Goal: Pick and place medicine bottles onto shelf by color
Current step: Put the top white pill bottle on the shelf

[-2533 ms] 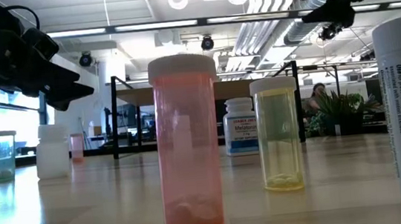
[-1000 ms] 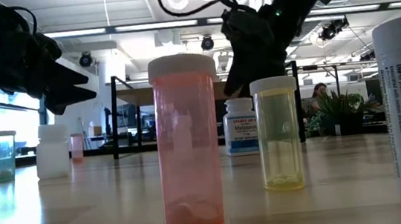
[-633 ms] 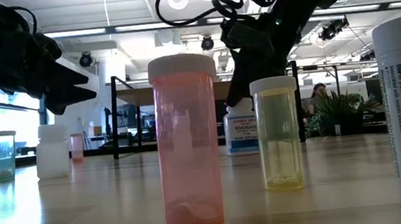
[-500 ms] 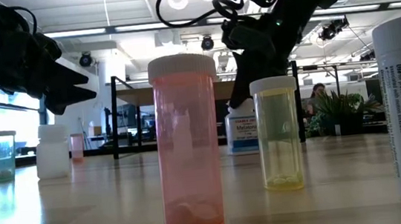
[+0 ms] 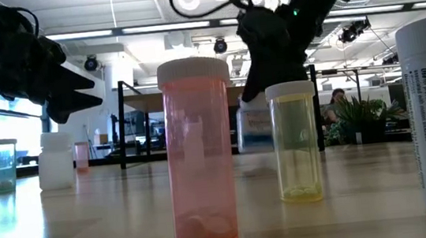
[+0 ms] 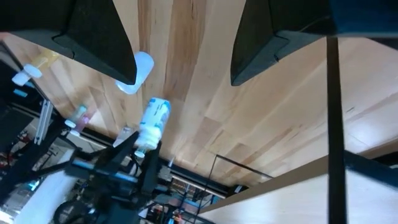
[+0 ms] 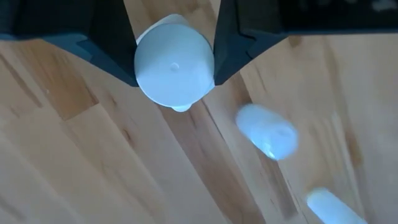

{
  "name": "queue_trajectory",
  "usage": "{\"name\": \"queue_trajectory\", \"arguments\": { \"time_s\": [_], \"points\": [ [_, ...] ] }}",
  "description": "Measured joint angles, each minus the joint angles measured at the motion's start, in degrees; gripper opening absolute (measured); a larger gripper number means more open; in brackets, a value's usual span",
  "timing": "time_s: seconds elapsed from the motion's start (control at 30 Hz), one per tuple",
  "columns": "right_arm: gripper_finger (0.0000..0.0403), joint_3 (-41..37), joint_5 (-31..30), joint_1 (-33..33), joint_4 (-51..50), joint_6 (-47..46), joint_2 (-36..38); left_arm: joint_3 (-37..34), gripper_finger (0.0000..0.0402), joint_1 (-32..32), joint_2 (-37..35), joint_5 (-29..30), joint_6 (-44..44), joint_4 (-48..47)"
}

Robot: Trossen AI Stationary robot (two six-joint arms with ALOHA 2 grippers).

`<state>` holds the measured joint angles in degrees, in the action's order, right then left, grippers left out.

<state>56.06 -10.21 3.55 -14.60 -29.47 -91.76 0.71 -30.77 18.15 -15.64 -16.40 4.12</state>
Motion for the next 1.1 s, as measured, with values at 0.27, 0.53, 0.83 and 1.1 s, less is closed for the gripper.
{"name": "queue_trajectory", "arguments": {
  "time_s": [0.27,0.53,0.83,1.1],
  "points": [
    [0.0157,8.0,-1.4,-0.2,-4.5,1.2,2.2,0.0,0.0252,0.0,0.0,0.9,-0.6,0.0],
    [0.016,21.3,-6.0,-3.8,-16.0,7.3,2.2,0.0,0.0252,0.0,0.0,0.9,-1.5,0.1],
    [0.016,30.3,-6.2,-14.4,-24.9,12.7,2.2,0.0,0.0252,0.0,0.0,0.9,-1.6,0.1],
    [0.016,33.4,-2.4,-27.6,-31.1,18.3,2.2,0.0,0.0252,0.0,0.0,0.9,-3.7,0.1]
  ]
}}
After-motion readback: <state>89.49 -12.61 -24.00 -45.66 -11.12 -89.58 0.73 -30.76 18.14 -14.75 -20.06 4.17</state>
